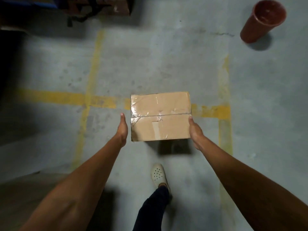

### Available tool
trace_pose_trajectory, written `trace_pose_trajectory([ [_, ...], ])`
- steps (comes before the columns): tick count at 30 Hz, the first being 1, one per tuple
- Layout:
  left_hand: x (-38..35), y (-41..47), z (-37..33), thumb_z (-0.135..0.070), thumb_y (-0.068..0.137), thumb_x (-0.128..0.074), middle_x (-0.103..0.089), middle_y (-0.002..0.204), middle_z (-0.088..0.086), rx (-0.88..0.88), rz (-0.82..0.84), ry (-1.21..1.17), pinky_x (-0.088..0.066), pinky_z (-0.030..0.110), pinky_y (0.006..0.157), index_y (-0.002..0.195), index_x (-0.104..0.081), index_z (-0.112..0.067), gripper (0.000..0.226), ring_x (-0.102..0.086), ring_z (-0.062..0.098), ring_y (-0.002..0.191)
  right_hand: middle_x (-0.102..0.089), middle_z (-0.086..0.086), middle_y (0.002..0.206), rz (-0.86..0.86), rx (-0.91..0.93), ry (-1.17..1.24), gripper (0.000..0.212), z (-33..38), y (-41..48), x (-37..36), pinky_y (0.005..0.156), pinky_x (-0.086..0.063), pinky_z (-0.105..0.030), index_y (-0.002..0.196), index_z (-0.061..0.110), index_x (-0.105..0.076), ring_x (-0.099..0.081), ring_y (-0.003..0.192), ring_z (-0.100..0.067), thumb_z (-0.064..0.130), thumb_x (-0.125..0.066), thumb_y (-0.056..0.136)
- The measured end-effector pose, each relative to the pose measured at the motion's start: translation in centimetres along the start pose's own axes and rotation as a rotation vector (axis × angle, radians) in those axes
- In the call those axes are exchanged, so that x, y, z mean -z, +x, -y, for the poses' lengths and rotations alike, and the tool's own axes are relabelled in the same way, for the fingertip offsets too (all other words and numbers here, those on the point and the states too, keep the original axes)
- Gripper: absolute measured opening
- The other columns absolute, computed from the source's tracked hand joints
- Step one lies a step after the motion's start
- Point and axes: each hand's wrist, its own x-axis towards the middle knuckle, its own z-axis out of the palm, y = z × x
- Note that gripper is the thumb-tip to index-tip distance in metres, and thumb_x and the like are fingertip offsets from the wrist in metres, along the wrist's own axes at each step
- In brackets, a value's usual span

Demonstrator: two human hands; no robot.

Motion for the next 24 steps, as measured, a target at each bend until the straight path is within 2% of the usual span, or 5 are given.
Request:
trace_pose_trajectory([
  [3, -0.8, 1.0, 1.1, -0.063, 0.102, -0.006, -0.033, 0.160, 0.005, 0.089, 0.061, 0.067, -0.021, 0.038, 0.113, 0.154, -0.033, -0.014, 0.077, -0.029, 0.021, 0.147, -0.049, -0.009, 0.139, -0.019, -0.063, -0.094, 0.060, -1.1, 1.7, -0.4, 0.096, -0.037, -0.034, 0.150, 0.004, -0.031, -0.048, 0.130, -0.031, 0.044, -0.043, 0.106],
  [12, 1.5, -2.5, -0.8, -0.042, 0.109, -0.026, -0.064, 0.109, -0.012, -0.112, 0.024, 0.012, -0.035, 0.032, 0.092, 0.119, -0.063, -0.026, 0.042, -0.054, 0.001, 0.090, -0.067, -0.006, 0.108, -0.004, 0.017, -0.004, 0.029, 1.0, -1.7, 1.1, 0.069, -0.038, -0.032, 0.127, 0.007, -0.059, -0.058, 0.082, -0.014, 0.015, -0.051, 0.101],
  [15, 3.5, -6.7, -2.3, -0.034, 0.106, -0.038, -0.068, 0.110, -0.008, -0.205, 0.033, -0.029, -0.047, 0.031, 0.082, 0.119, -0.065, -0.026, 0.031, -0.059, 0.009, 0.096, -0.068, -0.008, 0.116, -0.020, 0.141, 0.122, 0.034, 1.9, -5.9, 1.4, 0.057, -0.046, -0.027, 0.133, 0.013, -0.054, -0.064, 0.081, -0.014, 0.020, -0.053, 0.100],
  [19, 7.1, -13.4, -2.5, -0.046, 0.097, -0.050, -0.056, 0.143, -0.001, -0.329, -0.053, -0.086, -0.046, 0.047, 0.106, 0.147, -0.048, -0.025, 0.054, -0.054, 0.016, 0.124, -0.065, -0.001, 0.126, 0.012, 0.280, 0.173, 0.053, 1.8, -13.1, 0.8, 0.066, -0.052, -0.030, 0.146, 0.025, -0.046, -0.067, 0.095, -0.016, 0.017, -0.059, 0.096],
  [24, 11.6, -25.3, -0.4, -0.042, 0.099, -0.044, -0.067, 0.111, 0.001, -0.477, -0.146, -0.116, -0.049, 0.045, 0.091, 0.112, -0.066, -0.019, 0.034, -0.061, 0.019, 0.101, -0.063, -0.002, 0.131, 0.012, 0.462, 0.180, 0.058, -0.8, -24.0, 0.0, 0.081, -0.054, -0.034, 0.146, 0.028, -0.049, -0.065, 0.107, -0.020, 0.031, -0.063, 0.090],
])
